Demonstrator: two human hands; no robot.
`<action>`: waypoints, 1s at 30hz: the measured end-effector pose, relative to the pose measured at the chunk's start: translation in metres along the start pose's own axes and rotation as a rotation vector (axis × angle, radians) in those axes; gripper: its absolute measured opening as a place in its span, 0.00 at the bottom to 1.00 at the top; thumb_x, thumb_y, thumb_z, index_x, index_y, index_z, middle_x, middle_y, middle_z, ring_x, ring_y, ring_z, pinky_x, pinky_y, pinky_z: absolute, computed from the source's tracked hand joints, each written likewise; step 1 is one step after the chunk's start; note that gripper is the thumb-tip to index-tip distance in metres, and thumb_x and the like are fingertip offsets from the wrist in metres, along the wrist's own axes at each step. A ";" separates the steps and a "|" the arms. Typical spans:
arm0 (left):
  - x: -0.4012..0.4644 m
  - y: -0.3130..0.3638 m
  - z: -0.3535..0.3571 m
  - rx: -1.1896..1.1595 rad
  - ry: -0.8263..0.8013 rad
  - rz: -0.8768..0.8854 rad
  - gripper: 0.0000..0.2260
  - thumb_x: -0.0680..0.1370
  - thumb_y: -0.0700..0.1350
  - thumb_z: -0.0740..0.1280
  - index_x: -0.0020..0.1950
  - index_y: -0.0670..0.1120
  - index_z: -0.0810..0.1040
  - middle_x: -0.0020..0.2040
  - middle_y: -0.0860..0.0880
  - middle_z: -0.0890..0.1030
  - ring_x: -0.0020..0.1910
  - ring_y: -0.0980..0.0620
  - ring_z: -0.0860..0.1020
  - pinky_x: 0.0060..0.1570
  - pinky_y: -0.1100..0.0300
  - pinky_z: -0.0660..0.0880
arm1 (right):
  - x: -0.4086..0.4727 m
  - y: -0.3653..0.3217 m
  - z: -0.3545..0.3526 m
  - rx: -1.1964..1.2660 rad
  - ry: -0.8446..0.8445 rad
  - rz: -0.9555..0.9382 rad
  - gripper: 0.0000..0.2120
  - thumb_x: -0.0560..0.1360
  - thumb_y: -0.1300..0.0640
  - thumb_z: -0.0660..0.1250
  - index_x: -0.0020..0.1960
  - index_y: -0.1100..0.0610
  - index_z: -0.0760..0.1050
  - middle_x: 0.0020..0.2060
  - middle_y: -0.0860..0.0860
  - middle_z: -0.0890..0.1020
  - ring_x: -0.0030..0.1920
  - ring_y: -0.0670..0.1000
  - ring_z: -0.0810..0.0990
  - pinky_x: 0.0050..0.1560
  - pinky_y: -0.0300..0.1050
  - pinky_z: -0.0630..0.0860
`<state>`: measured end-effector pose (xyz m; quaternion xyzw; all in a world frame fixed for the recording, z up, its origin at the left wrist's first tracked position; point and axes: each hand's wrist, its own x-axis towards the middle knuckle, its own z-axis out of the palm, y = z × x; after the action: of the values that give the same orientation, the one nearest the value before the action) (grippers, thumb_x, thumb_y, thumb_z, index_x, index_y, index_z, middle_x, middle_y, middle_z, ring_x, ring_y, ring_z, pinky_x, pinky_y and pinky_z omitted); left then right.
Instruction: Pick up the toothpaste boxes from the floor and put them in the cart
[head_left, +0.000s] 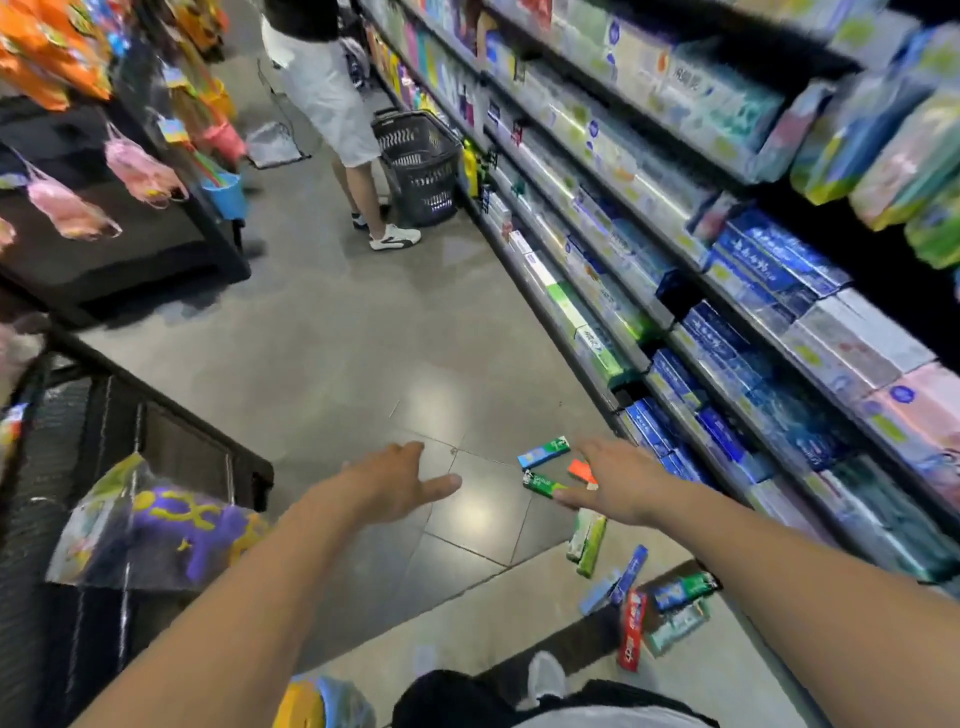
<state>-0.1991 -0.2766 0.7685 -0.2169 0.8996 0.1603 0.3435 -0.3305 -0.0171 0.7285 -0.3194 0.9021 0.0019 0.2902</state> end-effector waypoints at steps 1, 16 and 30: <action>0.014 0.004 -0.013 0.009 -0.009 0.031 0.41 0.76 0.72 0.55 0.80 0.47 0.53 0.79 0.44 0.59 0.77 0.44 0.61 0.73 0.43 0.60 | 0.008 0.004 -0.003 0.012 -0.006 0.024 0.44 0.72 0.26 0.57 0.78 0.54 0.58 0.75 0.53 0.65 0.73 0.56 0.64 0.69 0.51 0.63; 0.222 0.033 -0.160 0.270 -0.216 0.411 0.41 0.77 0.70 0.57 0.80 0.45 0.55 0.77 0.43 0.63 0.74 0.43 0.65 0.72 0.50 0.63 | 0.095 0.000 -0.051 0.334 0.016 0.529 0.43 0.71 0.25 0.57 0.72 0.56 0.65 0.71 0.55 0.70 0.70 0.58 0.68 0.69 0.56 0.67; 0.273 0.157 -0.168 0.563 -0.313 0.605 0.42 0.76 0.72 0.55 0.81 0.46 0.51 0.78 0.42 0.62 0.74 0.42 0.65 0.72 0.45 0.63 | 0.087 0.048 -0.045 0.550 0.091 0.734 0.44 0.72 0.26 0.56 0.75 0.56 0.62 0.72 0.55 0.67 0.72 0.57 0.66 0.71 0.55 0.64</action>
<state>-0.5531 -0.2924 0.7225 0.1850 0.8684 0.0330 0.4588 -0.4361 -0.0375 0.7112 0.1102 0.9344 -0.1490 0.3043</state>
